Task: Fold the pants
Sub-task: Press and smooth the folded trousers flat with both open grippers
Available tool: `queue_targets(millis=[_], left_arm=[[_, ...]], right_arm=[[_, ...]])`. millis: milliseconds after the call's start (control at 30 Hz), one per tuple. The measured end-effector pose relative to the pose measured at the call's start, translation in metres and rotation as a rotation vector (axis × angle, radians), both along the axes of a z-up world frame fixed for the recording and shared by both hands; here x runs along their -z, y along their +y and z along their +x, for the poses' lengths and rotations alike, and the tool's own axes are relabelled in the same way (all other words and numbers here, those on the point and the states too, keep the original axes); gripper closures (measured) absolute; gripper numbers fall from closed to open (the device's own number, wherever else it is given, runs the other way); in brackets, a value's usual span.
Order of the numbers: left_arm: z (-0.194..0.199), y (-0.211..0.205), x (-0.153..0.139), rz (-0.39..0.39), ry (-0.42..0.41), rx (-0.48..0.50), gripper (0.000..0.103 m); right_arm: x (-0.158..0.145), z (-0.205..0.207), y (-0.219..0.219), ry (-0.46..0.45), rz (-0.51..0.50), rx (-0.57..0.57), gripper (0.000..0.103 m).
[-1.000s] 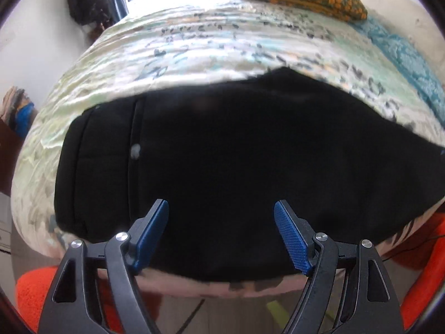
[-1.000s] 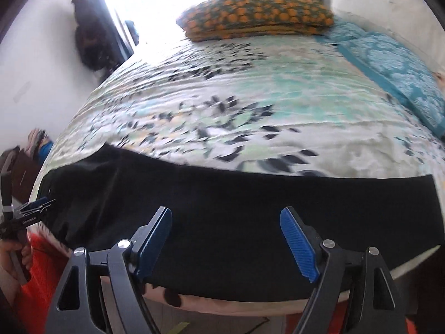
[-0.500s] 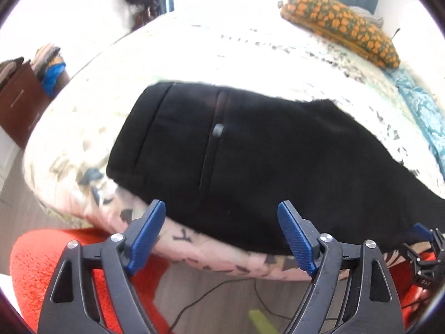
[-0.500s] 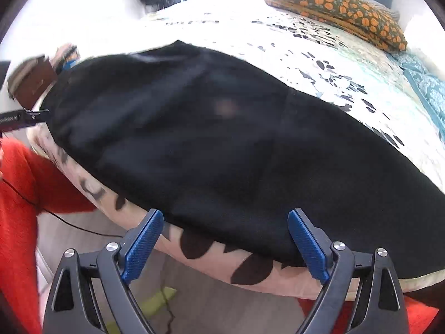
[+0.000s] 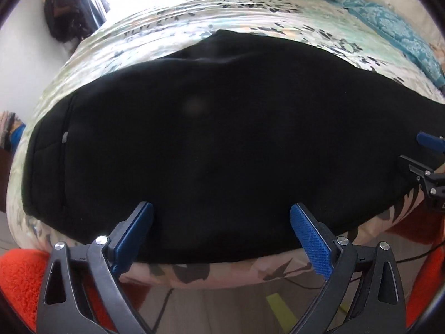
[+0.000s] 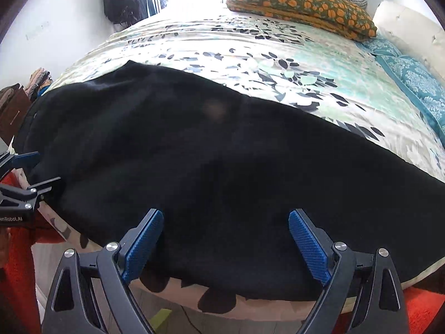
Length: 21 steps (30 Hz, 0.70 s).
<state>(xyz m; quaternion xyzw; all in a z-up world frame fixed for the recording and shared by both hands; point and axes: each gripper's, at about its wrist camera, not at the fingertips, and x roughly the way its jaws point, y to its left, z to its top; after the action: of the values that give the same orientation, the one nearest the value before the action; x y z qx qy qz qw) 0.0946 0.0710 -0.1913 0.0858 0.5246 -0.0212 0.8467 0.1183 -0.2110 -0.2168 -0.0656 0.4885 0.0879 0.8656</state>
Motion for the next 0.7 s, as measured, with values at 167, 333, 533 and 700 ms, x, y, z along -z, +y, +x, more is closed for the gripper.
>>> queue_targets(millis=[167,333,533,700], left_arm=[[-0.013,0.0,-0.004,0.025,0.023,0.018,0.001],[-0.023,0.017,-0.036,-0.123,-0.034,-0.025,0.003],[0.003,0.03,-0.086,-0.176,-0.161,-0.067,0.003],[0.049,0.027,-0.1,-0.127,-0.22,-0.051,0.003]], right_arm=[[0.004,-0.003,0.003,-0.006,-0.026,-0.019,0.006],[0.006,-0.004,0.002,-0.003,-0.015,0.0,0.003],[0.009,-0.002,0.003,0.005,-0.015,0.014,0.0],[0.009,-0.001,0.003,0.007,-0.009,0.018,0.0]])
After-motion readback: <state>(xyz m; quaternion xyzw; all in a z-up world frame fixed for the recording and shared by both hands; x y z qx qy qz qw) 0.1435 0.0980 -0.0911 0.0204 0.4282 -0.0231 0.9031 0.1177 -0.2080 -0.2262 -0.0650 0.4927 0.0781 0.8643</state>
